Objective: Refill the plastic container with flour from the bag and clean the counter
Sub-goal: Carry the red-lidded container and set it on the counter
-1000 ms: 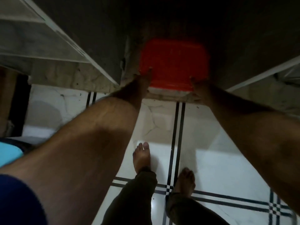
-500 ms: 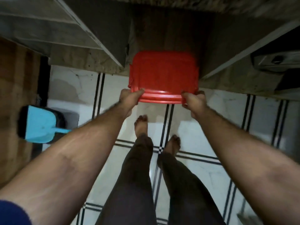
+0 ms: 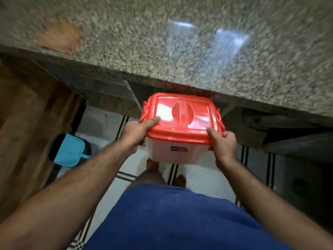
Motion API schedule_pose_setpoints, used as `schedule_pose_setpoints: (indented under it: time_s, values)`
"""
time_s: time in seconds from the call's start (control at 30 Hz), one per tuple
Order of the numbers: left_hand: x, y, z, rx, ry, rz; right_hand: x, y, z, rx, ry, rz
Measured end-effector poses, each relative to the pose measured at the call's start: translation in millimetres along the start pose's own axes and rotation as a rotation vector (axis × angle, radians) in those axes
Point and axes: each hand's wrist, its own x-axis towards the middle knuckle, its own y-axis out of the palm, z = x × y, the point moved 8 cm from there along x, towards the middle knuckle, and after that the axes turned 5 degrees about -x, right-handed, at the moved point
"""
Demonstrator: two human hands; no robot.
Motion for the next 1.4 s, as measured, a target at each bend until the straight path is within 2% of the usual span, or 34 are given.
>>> schedule_pose_setpoints:
  time_s: [0.13, 0.37, 0.47, 0.67, 0.8, 0.97, 1.1, 1.4]
  values:
    - [-40, -13, -52, -0.020, 0.121, -0.039, -32, -22, 31, 0.121, -0.027, 0.022]
    - [-104, -31, -154, -0.110, 0.404, -0.092, -61, -47, 120, 0.372, -0.204, 0.023]
    - [-103, -29, -200, -0.199, 0.425, -0.106, -54, -41, 162, 0.484, -0.224, 0.087]
    - [-70, -25, -276, -0.266, 0.436, -0.075, -39, -35, 229, 0.607, -0.227, 0.133]
    - [-44, -16, -327, -0.272, 0.506, 0.009, -17, -33, 267, 0.650, -0.266, 0.134]
    - [8, 5, -375, -0.297, 0.548, 0.054, 27, -13, 314, 0.630, -0.291, 0.018]
    - [59, 22, -399, -0.344, 0.531, 0.080, 68, 9, 346, 0.581, -0.302, -0.047]
    - [137, 31, -413, -0.196, 0.495, 0.124, 129, 34, 365, 0.484, -0.296, -0.165]
